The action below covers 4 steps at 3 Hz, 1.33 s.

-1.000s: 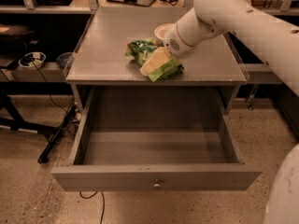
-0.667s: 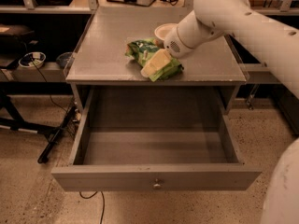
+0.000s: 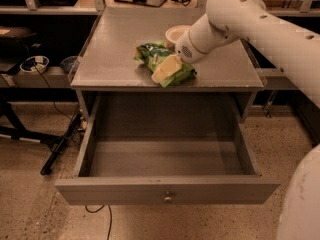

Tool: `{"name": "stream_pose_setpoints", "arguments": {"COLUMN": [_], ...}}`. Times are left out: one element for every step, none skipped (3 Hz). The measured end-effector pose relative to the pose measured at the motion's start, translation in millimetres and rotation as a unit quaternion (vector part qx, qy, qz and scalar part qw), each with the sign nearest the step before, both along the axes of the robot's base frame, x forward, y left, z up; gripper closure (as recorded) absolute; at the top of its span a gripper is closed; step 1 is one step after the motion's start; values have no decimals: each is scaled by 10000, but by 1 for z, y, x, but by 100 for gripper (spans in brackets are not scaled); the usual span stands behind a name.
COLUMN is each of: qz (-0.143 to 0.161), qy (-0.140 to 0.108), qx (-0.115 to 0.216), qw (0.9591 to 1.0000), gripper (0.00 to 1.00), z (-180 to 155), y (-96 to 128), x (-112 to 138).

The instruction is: Place green rice chip bag into top drawer

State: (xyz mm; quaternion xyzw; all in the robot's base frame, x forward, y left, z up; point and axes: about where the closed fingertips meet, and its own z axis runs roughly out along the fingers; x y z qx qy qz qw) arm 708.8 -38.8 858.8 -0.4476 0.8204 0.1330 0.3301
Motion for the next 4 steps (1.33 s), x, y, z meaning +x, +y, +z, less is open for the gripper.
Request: {"name": "stream_pose_setpoints", "arguments": {"qz": [0, 1, 1, 1], "qy": [0, 0, 1, 1], "qx": [0, 0, 0, 0], "qw": [10000, 10000, 10000, 10000], "gripper": [39, 63, 94, 100], "z": [0, 0, 0, 0], "y": [0, 0, 0, 0], "x": [0, 0, 0, 0]}}
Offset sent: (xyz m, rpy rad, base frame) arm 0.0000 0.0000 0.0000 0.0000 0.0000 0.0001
